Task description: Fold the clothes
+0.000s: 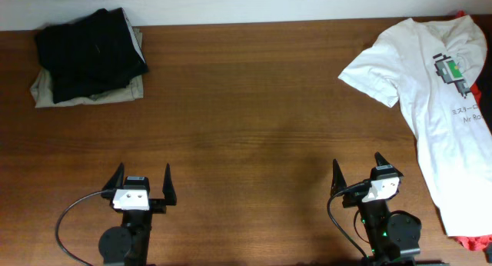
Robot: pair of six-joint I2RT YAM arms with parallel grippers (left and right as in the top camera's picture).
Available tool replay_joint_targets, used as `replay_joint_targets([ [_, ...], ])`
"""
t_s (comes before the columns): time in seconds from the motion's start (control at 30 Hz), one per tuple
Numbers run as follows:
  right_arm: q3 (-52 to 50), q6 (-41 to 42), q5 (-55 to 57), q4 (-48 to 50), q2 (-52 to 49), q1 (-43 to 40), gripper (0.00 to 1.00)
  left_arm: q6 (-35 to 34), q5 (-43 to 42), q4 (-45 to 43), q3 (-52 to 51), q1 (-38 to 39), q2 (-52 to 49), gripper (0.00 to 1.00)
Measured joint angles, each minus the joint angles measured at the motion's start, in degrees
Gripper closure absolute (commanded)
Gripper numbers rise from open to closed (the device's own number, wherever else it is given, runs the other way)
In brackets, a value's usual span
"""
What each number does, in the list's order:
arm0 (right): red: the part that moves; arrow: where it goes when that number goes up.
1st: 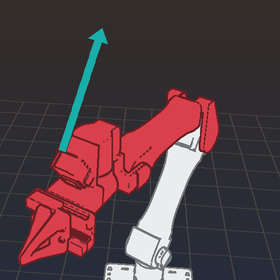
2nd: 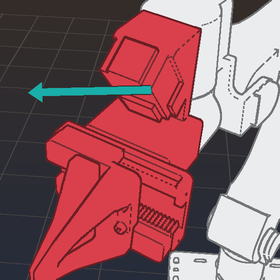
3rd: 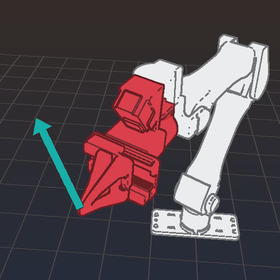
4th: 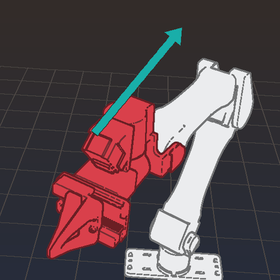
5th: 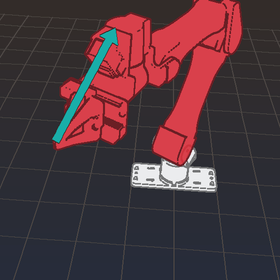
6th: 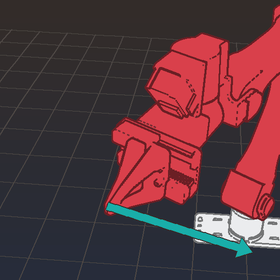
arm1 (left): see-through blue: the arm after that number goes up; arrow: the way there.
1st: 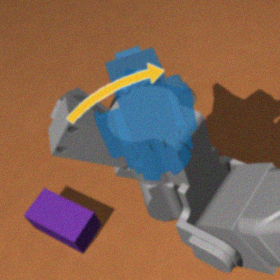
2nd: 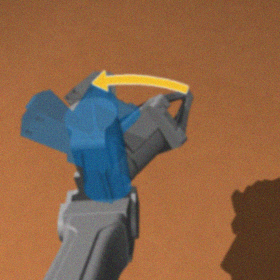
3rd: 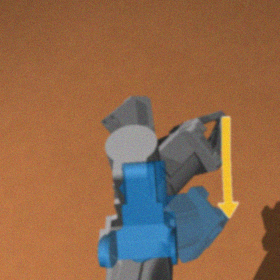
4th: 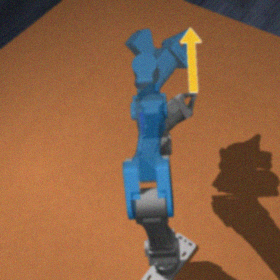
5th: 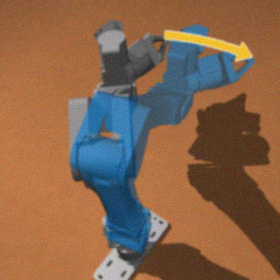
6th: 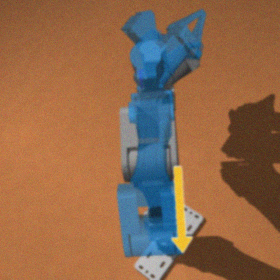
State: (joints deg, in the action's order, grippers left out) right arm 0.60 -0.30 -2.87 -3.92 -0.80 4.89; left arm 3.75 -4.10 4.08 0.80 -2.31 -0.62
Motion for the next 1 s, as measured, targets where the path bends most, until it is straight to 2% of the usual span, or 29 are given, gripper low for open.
replay_joint_targets([
  [0.93, 0.0, 0.0, 0.0, 0.0, 0.0, 0.0, 0.01, 0.0, 0.0, 0.0, 0.0, 0.0, 0.0, 0.01],
  [1.0, 0.0, 1.0, -4.3, 1.5, 0.0, 0.0, 0.01, 0.0, 0.0, 0.0, 0.0, 0.0, 0.0, 0.01],
])
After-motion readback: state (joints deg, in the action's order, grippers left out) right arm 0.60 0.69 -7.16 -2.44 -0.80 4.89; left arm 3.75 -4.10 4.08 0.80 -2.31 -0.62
